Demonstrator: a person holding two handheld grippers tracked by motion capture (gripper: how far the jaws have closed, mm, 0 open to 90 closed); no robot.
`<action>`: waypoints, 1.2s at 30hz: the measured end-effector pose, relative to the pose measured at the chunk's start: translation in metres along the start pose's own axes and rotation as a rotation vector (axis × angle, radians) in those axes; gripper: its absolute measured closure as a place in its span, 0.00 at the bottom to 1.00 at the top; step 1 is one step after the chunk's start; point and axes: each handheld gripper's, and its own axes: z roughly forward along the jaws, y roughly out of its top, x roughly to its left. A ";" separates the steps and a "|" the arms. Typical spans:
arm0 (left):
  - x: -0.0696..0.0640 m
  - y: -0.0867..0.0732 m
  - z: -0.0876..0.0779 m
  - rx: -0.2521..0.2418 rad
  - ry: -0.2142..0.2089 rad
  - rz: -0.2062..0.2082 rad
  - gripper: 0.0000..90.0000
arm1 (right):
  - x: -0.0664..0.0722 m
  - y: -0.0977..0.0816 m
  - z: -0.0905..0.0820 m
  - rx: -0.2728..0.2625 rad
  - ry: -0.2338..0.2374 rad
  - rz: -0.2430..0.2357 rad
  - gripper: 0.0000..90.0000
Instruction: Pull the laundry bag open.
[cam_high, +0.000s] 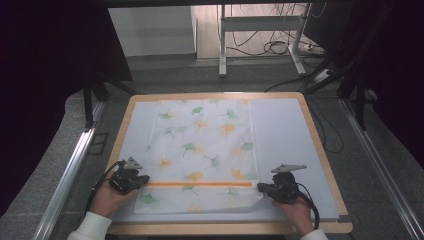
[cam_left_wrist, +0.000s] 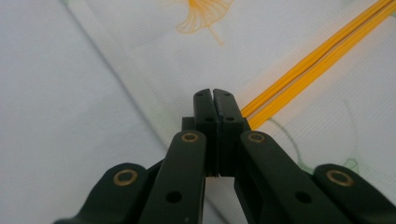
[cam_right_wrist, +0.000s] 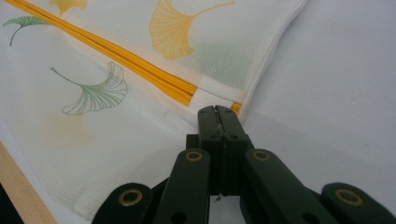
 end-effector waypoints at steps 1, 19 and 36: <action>0.001 -0.001 -0.001 -0.003 0.000 -0.005 1.00 | 0.000 0.000 0.000 0.000 0.000 0.000 1.00; 0.008 -0.008 -0.007 -0.020 0.005 -0.037 1.00 | 0.000 0.000 0.000 0.000 0.000 0.000 1.00; -0.001 -0.006 -0.014 -0.207 -0.003 -0.042 0.79 | 0.003 -0.001 -0.008 -0.058 0.018 -0.026 0.91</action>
